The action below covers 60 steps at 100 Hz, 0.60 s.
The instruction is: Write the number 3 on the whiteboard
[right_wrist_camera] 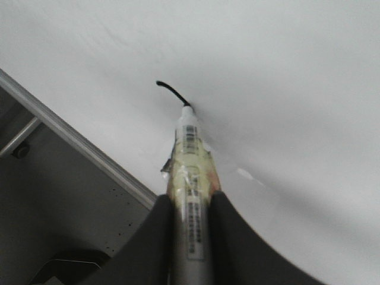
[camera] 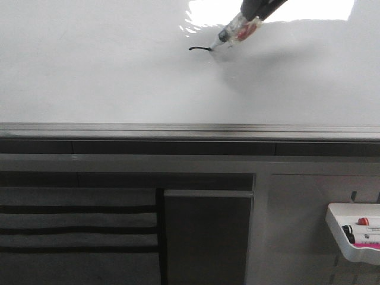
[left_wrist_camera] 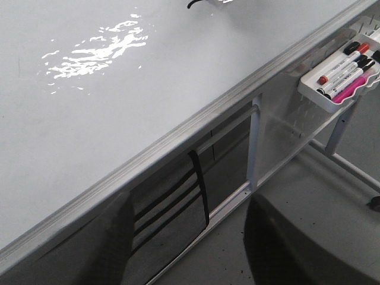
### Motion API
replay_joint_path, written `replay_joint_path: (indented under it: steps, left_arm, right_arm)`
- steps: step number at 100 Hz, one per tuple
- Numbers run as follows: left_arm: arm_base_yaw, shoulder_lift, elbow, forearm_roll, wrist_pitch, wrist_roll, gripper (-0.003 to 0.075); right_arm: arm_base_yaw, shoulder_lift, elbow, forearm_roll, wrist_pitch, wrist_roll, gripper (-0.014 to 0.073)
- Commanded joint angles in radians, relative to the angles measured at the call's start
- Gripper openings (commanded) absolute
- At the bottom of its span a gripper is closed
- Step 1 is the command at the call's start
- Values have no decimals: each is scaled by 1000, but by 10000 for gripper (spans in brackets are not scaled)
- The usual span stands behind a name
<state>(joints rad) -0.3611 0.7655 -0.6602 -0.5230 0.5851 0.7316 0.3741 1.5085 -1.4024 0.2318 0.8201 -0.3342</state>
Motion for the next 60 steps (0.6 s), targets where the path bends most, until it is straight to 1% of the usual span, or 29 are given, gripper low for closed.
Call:
replay_joint_path:
  steps: [1, 13, 19, 26, 36, 46, 52, 60]
  left_arm:
    - [4, -6, -28, -31, -47, -10, 386]
    - [4, -6, -28, -31, -47, -10, 386]
    - [4, -6, -28, -31, -47, -10, 386]
    - [4, -6, -28, -31, -47, -10, 386]
    - [4, -6, -28, -31, -47, -10, 386]
    - [4, -6, -28, -31, -47, -10, 386]
    - [4, -6, -28, -31, -47, -10, 386]
    - [4, -6, -28, -31, -47, -10, 386]
  right_arm:
    - [4, -35, 25, -16, -39, -4, 38]
    - [56, -11, 66, -17, -162, 0, 38]
    - [61, -5, 64, -17, -190, 11, 38]
    - [54, -8, 57, -21, -168, 11, 38]
    - [21, -27, 60, -33, -51, 11, 38]
    - [12, -44, 83, -36, 4, 8, 38]
    - [23, -46, 105, -23, 7, 8, 38]
    - [60, -41, 136, -22, -51, 8, 38]
